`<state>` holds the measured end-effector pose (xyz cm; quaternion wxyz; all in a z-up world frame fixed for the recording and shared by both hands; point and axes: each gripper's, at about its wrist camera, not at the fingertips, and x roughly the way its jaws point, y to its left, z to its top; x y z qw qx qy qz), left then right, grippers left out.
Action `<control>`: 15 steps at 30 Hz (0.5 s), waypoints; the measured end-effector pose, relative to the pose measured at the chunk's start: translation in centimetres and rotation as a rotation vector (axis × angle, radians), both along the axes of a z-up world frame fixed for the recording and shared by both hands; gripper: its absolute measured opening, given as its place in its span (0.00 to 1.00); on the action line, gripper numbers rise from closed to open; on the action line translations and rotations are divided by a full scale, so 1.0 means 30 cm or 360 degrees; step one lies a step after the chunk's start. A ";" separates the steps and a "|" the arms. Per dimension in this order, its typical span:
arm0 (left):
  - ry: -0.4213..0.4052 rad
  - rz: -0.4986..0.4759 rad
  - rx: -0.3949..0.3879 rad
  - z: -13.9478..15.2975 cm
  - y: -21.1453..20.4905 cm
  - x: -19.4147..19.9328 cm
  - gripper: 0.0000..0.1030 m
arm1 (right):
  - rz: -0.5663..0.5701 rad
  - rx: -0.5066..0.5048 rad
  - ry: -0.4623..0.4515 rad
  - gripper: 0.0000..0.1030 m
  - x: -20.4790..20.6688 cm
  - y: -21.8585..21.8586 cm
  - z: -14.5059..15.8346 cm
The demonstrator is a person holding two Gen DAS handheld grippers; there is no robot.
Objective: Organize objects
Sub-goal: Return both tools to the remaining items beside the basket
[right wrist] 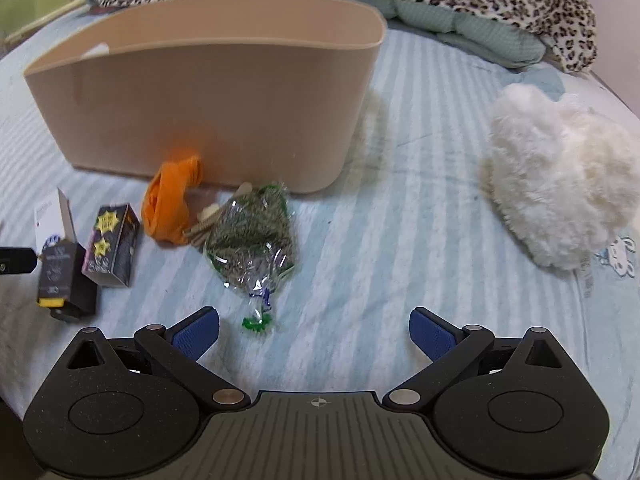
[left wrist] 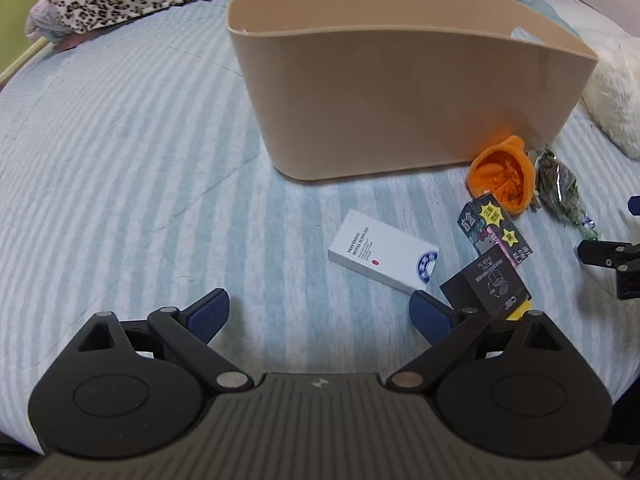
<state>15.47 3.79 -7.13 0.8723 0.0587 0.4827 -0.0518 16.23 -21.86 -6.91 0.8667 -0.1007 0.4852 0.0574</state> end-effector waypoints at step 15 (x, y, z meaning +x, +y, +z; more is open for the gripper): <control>-0.0048 0.0031 -0.0138 -0.073 0.005 0.105 1.00 | -0.0005 0.0114 -0.0027 1.00 0.091 0.027 -0.059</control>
